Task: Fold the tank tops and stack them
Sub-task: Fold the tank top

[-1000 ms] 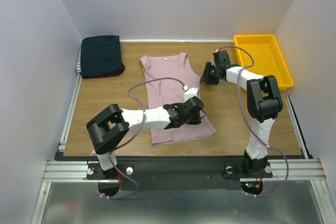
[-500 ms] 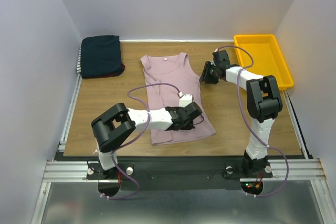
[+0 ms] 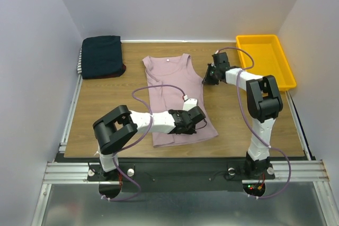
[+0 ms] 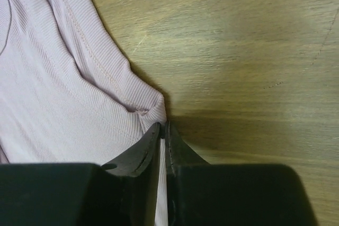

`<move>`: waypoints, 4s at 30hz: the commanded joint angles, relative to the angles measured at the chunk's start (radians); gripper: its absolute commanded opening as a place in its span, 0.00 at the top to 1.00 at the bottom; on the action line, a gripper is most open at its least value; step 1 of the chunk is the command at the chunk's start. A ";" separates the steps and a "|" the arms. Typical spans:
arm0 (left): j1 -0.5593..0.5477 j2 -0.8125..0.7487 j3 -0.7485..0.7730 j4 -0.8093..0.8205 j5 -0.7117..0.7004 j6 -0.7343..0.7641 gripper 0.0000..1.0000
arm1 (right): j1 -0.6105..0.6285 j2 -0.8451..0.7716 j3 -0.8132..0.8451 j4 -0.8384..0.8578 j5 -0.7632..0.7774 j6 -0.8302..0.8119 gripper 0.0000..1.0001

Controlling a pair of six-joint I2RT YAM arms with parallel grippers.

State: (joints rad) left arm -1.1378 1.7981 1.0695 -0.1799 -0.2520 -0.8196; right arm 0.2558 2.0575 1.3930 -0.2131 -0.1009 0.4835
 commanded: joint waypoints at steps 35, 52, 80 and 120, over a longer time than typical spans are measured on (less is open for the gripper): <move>-0.274 0.224 0.510 -0.320 -0.202 -0.245 0.43 | -0.004 -0.169 -0.198 0.067 0.038 0.041 0.98; -0.287 0.349 0.649 -0.406 -0.265 -0.276 0.47 | -0.004 -0.157 -0.195 0.072 0.038 0.030 0.99; -0.289 0.311 0.563 -0.303 -0.270 -0.244 0.79 | -0.006 -0.158 -0.183 0.072 0.032 0.038 0.99; -0.286 0.097 0.380 -0.234 -0.254 -0.236 1.00 | -0.003 -0.186 -0.149 0.070 0.012 0.061 1.00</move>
State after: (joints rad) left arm -1.4193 2.0090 1.5112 -0.4503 -0.4824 -1.0389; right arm 0.2554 1.8938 1.1904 -0.1677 -0.0803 0.5289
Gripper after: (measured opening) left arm 0.025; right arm 0.054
